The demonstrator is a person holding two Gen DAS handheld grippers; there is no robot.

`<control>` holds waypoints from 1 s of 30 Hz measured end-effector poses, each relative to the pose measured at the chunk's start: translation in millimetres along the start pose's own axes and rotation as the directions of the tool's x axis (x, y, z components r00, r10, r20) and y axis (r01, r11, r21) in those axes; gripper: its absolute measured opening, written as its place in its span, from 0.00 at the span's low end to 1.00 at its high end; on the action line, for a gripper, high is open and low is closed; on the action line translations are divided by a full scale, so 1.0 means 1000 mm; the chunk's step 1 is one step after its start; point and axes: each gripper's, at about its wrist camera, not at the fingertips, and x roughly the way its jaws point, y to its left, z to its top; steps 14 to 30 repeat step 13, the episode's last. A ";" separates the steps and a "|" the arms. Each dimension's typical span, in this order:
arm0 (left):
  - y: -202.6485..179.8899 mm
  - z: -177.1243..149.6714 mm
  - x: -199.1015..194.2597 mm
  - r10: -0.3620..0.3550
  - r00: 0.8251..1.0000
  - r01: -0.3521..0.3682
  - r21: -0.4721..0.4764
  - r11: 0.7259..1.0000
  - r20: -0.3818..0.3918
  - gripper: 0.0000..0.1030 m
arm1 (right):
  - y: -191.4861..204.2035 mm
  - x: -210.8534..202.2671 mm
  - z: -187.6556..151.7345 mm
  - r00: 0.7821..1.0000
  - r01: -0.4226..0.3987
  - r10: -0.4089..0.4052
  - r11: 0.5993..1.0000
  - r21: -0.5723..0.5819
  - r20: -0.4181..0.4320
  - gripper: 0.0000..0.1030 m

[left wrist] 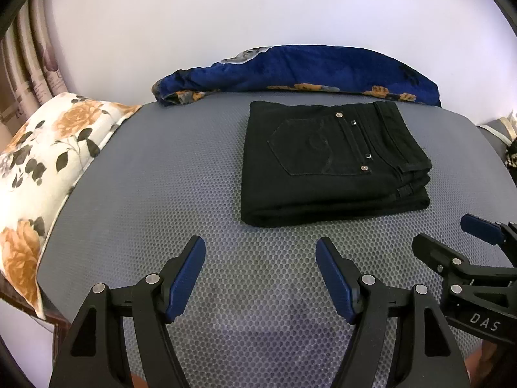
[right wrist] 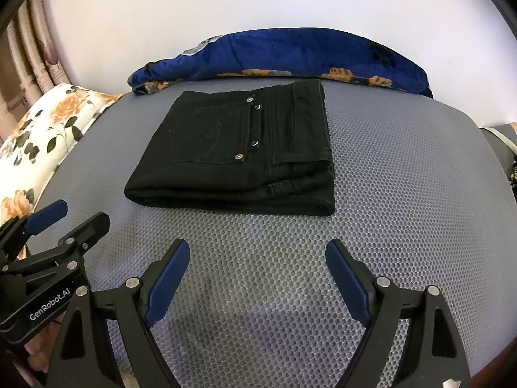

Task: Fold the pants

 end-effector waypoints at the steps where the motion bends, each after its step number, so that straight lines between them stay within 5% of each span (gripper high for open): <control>1: 0.000 0.000 0.000 0.001 1.000 -0.001 0.000 1.000 -0.001 0.69 | 0.000 0.000 0.000 1.000 0.000 0.000 1.000 0.001 -0.001 0.82; 30: -0.001 0.000 0.003 -0.009 1.000 0.009 0.003 1.000 -0.009 0.69 | -0.001 0.002 -0.003 1.000 0.002 -0.002 1.000 0.007 -0.009 0.82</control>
